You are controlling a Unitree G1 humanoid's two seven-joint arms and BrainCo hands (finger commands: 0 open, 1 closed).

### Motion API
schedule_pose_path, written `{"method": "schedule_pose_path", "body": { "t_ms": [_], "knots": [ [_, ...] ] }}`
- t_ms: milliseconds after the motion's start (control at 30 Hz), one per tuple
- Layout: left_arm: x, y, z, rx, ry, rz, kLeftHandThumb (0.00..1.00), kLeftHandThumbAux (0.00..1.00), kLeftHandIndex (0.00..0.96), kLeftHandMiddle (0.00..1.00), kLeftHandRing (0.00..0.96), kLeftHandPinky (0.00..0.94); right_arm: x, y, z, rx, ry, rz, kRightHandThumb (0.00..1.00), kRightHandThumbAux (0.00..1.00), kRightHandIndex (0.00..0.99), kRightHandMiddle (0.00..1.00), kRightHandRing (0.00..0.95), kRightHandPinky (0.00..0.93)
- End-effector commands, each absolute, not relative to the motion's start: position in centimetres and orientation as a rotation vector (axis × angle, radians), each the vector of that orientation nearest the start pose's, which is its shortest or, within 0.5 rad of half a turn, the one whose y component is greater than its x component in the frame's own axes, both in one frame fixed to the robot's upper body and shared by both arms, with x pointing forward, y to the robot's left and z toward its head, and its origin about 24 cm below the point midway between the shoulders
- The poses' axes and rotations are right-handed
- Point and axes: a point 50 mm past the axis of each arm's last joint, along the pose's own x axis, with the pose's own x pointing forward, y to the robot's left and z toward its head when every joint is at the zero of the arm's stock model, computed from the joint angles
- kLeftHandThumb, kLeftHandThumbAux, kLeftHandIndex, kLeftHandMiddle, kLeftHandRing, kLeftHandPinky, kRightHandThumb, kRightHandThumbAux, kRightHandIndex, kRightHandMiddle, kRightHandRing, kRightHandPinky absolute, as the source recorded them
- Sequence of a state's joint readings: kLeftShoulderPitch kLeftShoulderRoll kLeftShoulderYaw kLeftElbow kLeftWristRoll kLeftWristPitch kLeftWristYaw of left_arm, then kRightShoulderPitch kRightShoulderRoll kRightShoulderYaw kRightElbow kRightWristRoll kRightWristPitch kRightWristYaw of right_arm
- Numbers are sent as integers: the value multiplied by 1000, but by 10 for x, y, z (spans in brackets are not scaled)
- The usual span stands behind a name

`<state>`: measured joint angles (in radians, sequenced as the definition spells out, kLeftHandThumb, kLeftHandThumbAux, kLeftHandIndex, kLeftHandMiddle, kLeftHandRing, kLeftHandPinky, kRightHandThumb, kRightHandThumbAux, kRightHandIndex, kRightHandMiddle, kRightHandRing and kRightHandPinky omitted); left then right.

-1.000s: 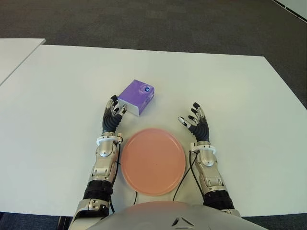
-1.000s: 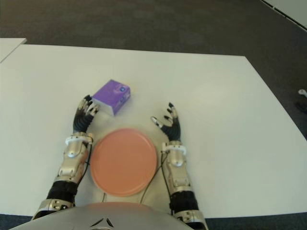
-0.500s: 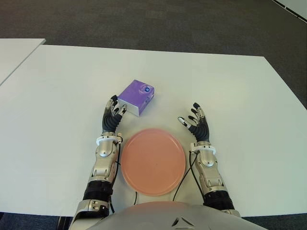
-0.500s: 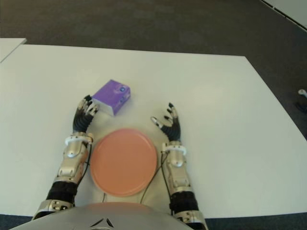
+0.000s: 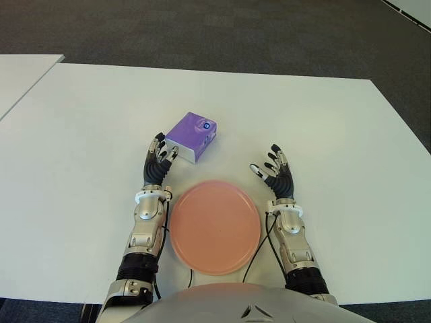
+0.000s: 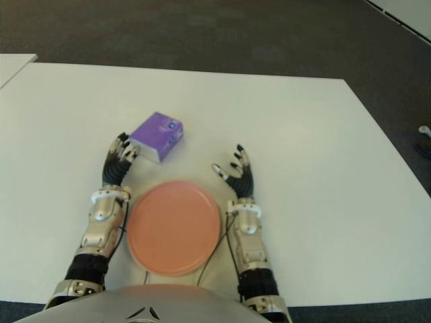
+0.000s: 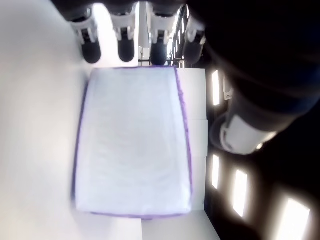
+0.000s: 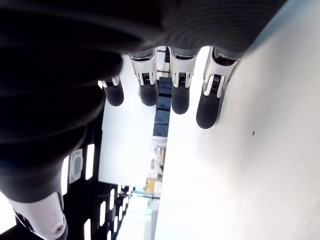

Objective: Put the tissue paper into the plate.

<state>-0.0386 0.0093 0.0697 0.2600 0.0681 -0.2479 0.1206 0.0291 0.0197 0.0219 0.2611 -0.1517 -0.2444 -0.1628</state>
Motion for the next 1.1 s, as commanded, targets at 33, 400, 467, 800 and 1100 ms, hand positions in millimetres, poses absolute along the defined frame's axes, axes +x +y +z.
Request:
{"method": "schedule_pose_path", "body": {
  "t_ms": [33,400,467,800,1100],
  "knots": [
    [269,179,58,208,-218,193,191,619,68,59,41,29,231,-147,-23,-129,153,-107,152,696,0,70,102,155],
    [292,181,120,605,-583,252,231,606,9,2,1,0,236,-145,-24,-133,148,-96,149,693,0,67,94,134],
    [302,178,133,672,-618,262,240,599,4,1,0,0,237,-143,-23,-132,144,-94,147,694,0,66,91,129],
    [327,169,149,866,-636,226,242,506,0,0,0,0,239,-139,-22,-130,152,-91,140,700,0,52,75,117],
    [336,163,148,971,-605,132,197,424,0,0,0,0,239,-138,-22,-119,150,-98,152,707,0,67,96,138]
  ]
}}
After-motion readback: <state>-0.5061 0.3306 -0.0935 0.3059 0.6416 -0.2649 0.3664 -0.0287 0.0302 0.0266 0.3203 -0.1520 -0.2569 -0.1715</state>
